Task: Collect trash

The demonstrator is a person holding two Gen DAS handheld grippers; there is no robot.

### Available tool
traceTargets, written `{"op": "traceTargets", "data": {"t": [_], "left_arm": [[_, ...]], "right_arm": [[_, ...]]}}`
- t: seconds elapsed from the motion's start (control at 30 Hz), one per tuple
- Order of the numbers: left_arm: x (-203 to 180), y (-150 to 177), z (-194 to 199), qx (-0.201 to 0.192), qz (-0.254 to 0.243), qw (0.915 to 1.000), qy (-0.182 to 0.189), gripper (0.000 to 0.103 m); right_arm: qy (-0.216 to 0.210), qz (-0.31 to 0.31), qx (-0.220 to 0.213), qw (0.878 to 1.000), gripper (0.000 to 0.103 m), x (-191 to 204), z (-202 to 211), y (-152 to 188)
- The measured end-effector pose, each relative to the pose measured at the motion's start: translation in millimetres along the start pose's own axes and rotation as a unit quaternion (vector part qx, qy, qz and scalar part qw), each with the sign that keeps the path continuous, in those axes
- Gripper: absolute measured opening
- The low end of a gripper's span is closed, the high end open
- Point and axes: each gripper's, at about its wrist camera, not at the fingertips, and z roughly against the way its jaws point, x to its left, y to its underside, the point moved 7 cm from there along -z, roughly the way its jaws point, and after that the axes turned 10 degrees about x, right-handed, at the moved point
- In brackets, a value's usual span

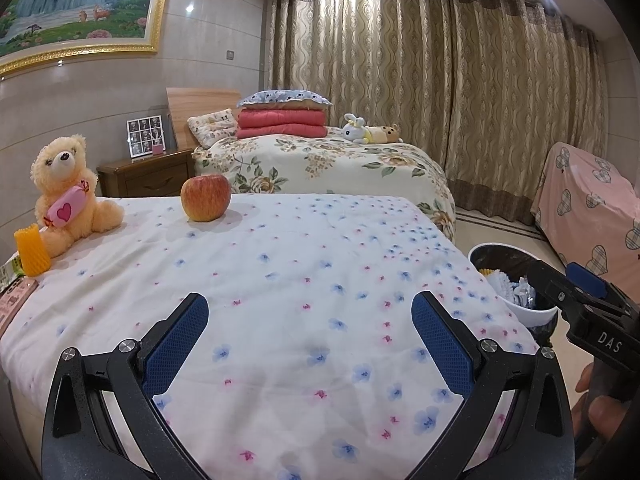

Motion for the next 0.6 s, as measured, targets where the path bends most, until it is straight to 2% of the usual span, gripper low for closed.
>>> {"op": "traceTargets", "data": {"t": [0.6], "left_arm": [[2.0,5.5,-8.0,0.016,0.006,0.9998,0.005,0.103]], "right_arm": [[-0.01,0.002,0.03,0.999,0.103,6.5,-9.5,0.5]]}}
